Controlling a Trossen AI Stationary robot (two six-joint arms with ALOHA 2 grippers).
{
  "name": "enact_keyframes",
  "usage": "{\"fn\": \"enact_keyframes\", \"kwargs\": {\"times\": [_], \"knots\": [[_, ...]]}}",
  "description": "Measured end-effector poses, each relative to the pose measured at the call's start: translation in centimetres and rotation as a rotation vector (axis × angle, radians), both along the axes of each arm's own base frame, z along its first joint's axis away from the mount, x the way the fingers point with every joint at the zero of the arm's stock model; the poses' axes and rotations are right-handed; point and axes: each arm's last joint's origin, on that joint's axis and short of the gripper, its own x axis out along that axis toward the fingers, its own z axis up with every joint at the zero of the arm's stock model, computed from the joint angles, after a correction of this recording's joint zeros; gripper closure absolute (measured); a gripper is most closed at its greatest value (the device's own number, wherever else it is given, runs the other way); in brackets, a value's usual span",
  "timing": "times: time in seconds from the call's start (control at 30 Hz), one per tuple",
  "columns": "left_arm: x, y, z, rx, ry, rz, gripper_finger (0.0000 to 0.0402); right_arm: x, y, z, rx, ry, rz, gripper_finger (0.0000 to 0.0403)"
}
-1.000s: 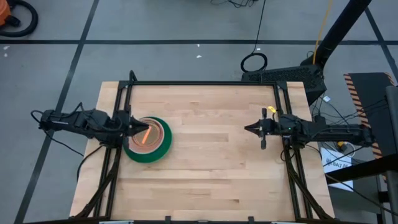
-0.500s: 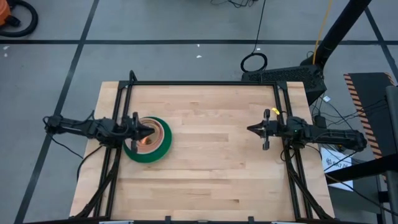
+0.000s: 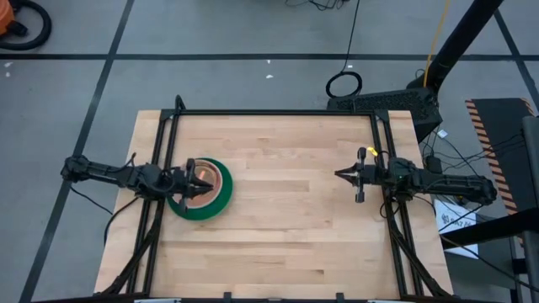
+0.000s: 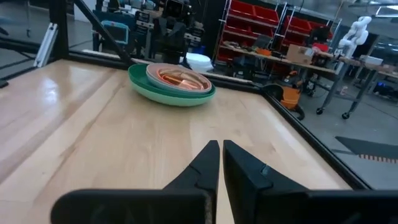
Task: Stack plastic plates
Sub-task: Return to Home Position
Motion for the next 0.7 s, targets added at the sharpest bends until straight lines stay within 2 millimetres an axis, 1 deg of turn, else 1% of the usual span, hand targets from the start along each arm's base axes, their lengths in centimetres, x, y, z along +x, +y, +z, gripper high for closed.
{"fn": "enact_keyframes", "kwargs": {"times": [0.1, 0.2, 0.37, 0.7], "knots": [[0.02, 0.19, 0.01, 0.013, 0.013, 0.043, 0.0355, 0.01, -0.06, -0.02, 0.012, 0.001, -0.021, 0.0387], [0.00, 0.24, 0.13, 0.033, 0.021, 0.048, 0.0355, 0.02, -0.08, -0.01, 0.051, -0.004, -0.030, 0.0387], [0.00, 0.25, 0.15, 0.039, 0.021, 0.051, 0.0355, 0.02, -0.08, 0.06, 0.179, -0.028, -0.041, 0.0387], [-0.01, 0.26, 0.16, 0.040, 0.023, 0.052, 0.0355, 0.02, -0.08, 0.07, 0.188, -0.030, -0.042, 0.0387]]}}
